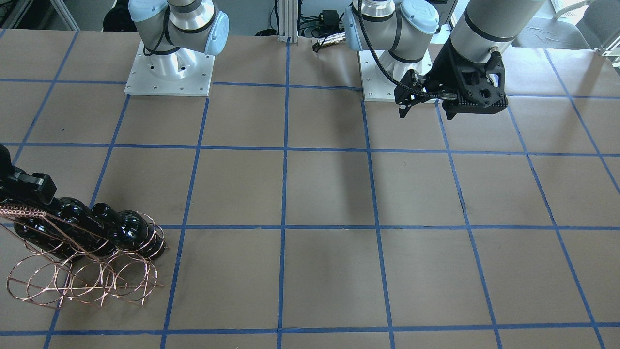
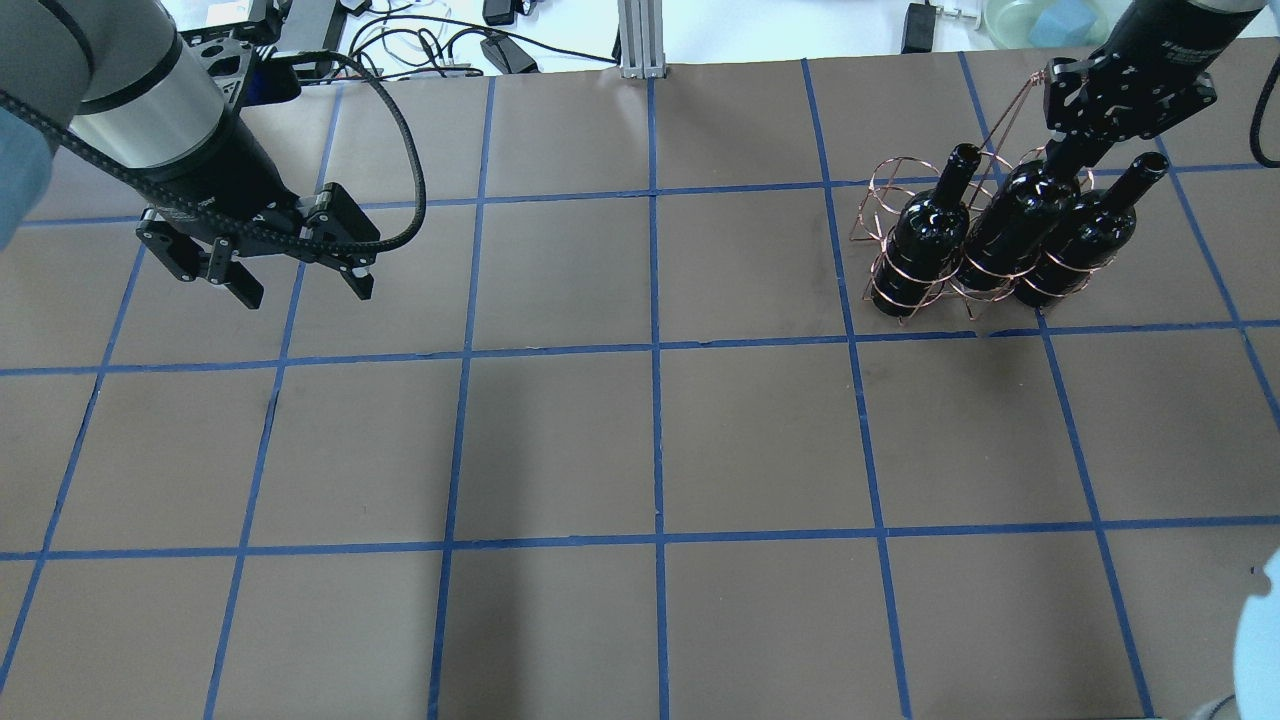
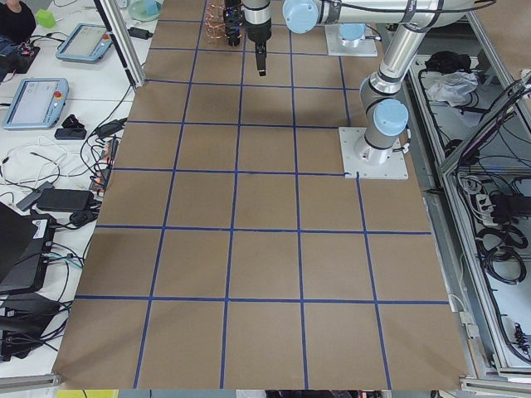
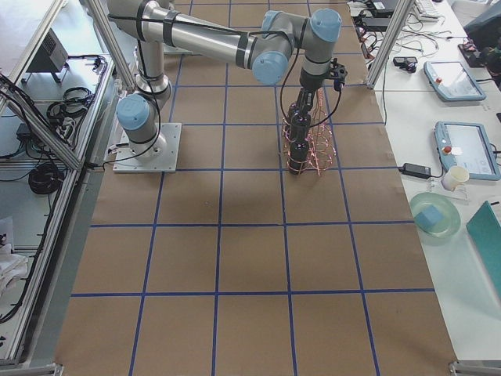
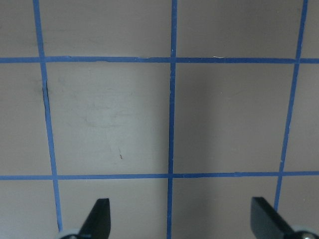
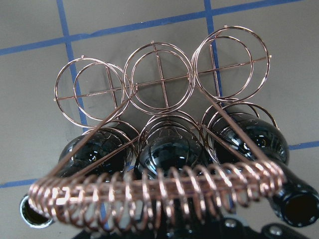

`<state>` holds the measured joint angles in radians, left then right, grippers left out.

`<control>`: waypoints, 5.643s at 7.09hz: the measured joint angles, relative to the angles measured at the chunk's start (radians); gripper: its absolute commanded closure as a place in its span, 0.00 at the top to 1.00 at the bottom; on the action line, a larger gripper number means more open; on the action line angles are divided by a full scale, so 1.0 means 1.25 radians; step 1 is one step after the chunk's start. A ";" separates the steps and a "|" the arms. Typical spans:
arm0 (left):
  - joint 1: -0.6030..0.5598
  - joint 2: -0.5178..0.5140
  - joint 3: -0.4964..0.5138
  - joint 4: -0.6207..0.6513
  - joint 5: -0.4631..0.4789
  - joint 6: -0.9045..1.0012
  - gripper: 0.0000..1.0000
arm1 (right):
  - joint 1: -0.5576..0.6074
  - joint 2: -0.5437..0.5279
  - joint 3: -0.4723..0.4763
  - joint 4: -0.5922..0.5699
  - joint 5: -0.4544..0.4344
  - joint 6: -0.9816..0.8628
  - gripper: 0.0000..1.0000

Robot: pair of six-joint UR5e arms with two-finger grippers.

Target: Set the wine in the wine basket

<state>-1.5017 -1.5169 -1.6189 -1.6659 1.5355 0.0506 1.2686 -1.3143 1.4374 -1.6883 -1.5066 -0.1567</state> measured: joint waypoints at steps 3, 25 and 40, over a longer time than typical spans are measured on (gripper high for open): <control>0.000 0.000 -0.003 0.000 0.000 0.000 1.00 | 0.000 0.001 0.044 -0.056 -0.002 0.008 0.15; -0.002 0.003 -0.003 0.008 0.002 0.000 1.00 | 0.544 -0.132 0.011 0.041 -0.083 0.655 1.00; -0.002 0.002 -0.002 0.014 0.003 -0.027 1.00 | 0.243 -0.213 0.005 0.178 -0.062 0.098 1.00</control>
<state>-1.5049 -1.5142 -1.6216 -1.6484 1.5387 0.0167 1.5725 -1.5801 1.4431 -1.4661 -1.5838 -0.0344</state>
